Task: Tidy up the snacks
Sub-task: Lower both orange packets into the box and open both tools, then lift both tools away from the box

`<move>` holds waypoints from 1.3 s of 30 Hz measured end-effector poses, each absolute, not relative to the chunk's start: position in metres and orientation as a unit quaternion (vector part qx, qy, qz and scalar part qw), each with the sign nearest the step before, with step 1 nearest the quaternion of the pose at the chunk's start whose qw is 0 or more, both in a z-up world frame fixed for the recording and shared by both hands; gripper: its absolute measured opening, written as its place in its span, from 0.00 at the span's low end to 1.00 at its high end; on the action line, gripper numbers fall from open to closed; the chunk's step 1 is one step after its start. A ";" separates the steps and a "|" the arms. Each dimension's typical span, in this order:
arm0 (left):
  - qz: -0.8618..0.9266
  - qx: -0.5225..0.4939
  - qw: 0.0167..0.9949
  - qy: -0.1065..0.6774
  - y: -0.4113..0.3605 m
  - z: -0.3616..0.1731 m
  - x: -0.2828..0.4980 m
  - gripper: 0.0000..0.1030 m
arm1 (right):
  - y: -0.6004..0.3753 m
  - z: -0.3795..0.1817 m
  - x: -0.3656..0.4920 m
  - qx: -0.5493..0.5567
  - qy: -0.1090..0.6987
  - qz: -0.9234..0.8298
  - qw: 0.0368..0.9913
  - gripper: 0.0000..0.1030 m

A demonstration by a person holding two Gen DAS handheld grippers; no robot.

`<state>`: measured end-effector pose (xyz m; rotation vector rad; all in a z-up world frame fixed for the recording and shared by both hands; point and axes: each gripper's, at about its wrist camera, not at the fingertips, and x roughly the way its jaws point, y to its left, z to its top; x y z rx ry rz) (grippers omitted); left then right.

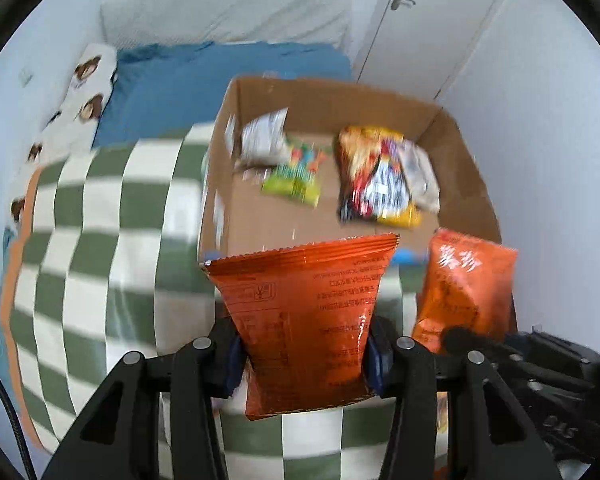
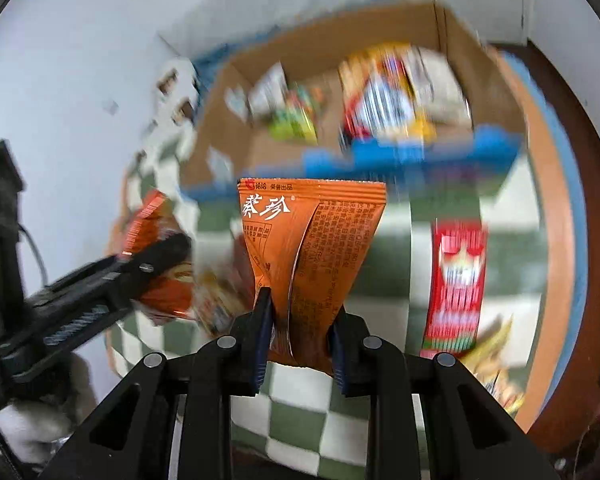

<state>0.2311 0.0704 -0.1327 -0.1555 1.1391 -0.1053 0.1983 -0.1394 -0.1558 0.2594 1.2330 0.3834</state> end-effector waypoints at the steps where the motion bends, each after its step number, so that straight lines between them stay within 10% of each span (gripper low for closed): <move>1: -0.050 -0.069 0.838 0.539 0.070 -0.131 0.243 0.43 | -0.138 -0.146 0.211 0.117 0.564 0.177 0.798 0.27; 20: -0.044 -0.034 0.740 0.670 0.059 -0.232 0.383 0.44 | -0.097 -0.220 0.358 0.075 0.642 0.159 0.746 0.27; 23: -0.050 -0.057 0.724 0.686 0.062 -0.245 0.382 0.58 | -0.096 -0.240 0.363 0.075 0.671 0.164 0.719 0.28; 26: -0.051 -0.063 0.728 0.681 0.063 -0.246 0.378 0.86 | -0.099 -0.251 0.364 0.075 0.682 0.159 0.710 0.59; 28: -0.049 -0.069 0.733 0.675 0.064 -0.244 0.376 0.88 | -0.101 -0.255 0.364 0.072 0.683 0.157 0.709 0.81; 39: 0.003 -0.073 0.775 0.628 0.075 -0.215 0.347 0.88 | -0.127 -0.227 0.350 0.043 0.646 0.109 0.754 0.89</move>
